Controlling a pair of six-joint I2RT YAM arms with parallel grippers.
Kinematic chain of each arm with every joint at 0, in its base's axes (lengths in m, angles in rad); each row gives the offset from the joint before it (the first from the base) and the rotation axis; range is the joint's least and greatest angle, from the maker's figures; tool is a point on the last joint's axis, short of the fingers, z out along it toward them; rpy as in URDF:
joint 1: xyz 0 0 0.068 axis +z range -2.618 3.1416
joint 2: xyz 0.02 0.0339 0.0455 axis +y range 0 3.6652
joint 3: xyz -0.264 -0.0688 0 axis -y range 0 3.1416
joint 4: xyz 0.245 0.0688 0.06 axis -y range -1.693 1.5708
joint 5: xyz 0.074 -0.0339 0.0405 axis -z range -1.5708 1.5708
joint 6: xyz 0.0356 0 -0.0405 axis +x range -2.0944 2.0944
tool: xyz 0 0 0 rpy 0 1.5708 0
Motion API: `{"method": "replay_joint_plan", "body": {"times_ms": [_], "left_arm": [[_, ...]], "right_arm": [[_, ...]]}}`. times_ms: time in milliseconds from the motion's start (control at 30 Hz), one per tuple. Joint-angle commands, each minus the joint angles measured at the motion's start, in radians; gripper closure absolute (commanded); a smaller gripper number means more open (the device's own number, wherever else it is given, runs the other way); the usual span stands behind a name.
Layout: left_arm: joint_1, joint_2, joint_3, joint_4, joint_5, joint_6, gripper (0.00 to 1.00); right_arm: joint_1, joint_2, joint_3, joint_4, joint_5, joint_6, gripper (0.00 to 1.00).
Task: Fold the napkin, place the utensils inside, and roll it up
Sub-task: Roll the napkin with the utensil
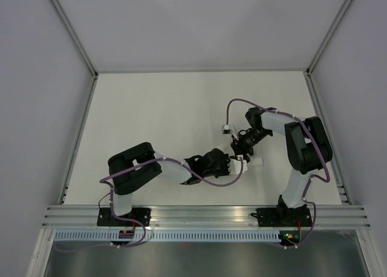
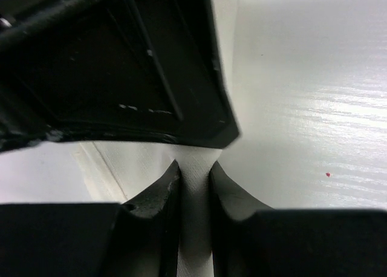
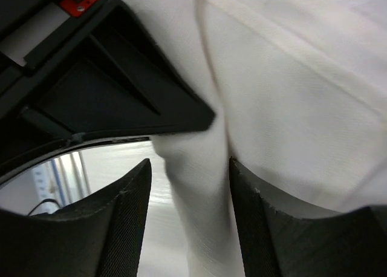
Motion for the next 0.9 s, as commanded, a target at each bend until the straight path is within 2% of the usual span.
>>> {"method": "replay_joint_plan", "body": {"times_ms": [0, 133, 333, 500, 600, 767, 833, 867], "left_arm": [[0.001, 0.034, 0.008, -0.176, 0.097, -0.107, 0.96], [0.015, 0.027, 0.012, -0.208, 0.122, -0.143, 0.96], [0.075, 0.041, 0.072, -0.317, 0.243, -0.206, 0.96], [0.164, 0.083, 0.155, -0.44, 0.465, -0.278, 0.95], [0.23, 0.124, 0.204, -0.483, 0.596, -0.314, 0.94], [0.276, 0.208, 0.293, -0.613, 0.696, -0.37, 0.93], [0.293, 0.239, 0.333, -0.647, 0.731, -0.387, 0.92], [0.297, 0.26, 0.342, -0.67, 0.742, -0.395, 0.91]], "right_arm": [[-0.027, -0.069, 0.011, 0.146, 0.073, 0.042, 0.39], [-0.088, -0.118, 0.052, 0.136, 0.041, 0.068, 0.39], [-0.185, -0.194, 0.074, 0.107, -0.028, 0.06, 0.38], [-0.257, -0.309, 0.034, 0.099, -0.091, 0.053, 0.37], [-0.257, -0.362, -0.003, 0.076, -0.102, 0.007, 0.37], [-0.247, -0.518, -0.211, 0.288, -0.025, 0.057, 0.35], [-0.211, -0.619, -0.285, 0.368, 0.062, 0.085, 0.34], [-0.161, -0.653, -0.363, 0.466, 0.1, 0.123, 0.33]]}}
